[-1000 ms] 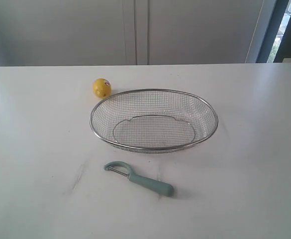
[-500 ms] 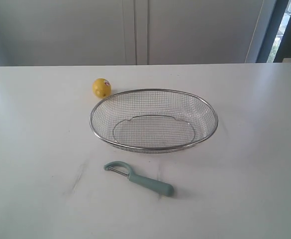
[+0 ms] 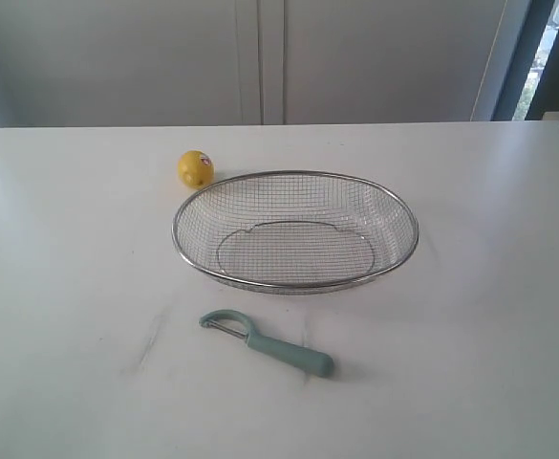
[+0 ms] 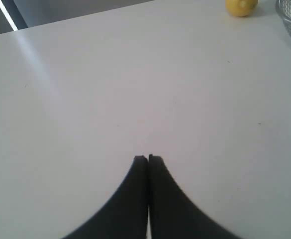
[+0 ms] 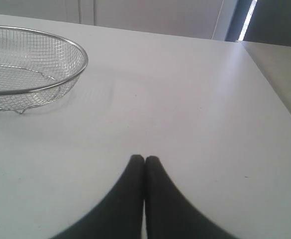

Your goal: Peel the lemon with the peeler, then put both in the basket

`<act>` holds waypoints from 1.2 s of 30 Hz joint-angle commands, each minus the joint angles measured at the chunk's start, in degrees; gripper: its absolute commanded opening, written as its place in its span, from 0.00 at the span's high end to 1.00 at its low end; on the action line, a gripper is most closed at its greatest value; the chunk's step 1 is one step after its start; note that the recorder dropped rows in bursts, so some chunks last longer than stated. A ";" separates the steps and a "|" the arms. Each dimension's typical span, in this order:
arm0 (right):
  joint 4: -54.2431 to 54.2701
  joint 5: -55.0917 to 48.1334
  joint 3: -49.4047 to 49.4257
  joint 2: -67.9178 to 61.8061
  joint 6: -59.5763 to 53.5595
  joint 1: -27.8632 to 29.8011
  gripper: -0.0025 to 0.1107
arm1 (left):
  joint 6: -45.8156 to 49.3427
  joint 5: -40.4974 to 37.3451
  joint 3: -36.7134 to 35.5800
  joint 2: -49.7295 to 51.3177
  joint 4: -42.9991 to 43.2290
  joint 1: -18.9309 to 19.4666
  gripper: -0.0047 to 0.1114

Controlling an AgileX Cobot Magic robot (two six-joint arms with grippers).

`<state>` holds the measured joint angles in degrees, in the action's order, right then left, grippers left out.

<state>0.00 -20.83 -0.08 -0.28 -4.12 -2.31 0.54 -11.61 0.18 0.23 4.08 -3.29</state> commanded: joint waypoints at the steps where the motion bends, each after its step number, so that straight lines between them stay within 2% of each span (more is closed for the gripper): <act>1: 0.00 4.61 0.08 0.28 -0.50 -0.14 0.98 | -0.05 0.02 -0.18 -0.23 -0.34 0.09 0.96; 5: 0.00 21.66 0.08 0.28 -0.50 -0.14 0.98 | -0.05 0.02 -0.18 -0.23 -0.34 0.09 0.96; 11: 0.00 37.01 0.08 0.28 -0.50 -0.14 0.98 | -0.05 0.02 -0.18 -0.23 -0.34 0.09 0.96; 29: 0.00 50.45 0.08 0.28 2.34 -0.14 0.98 | -0.05 0.02 -0.18 -0.23 -0.34 0.09 0.96; 36: 0.54 55.12 0.08 0.28 13.70 -0.14 0.98 | -0.05 0.02 -0.18 -0.23 -0.34 0.09 0.96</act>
<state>0.00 32.94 -0.08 -0.28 5.48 -2.31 0.54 -11.61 0.18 0.23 4.08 -3.29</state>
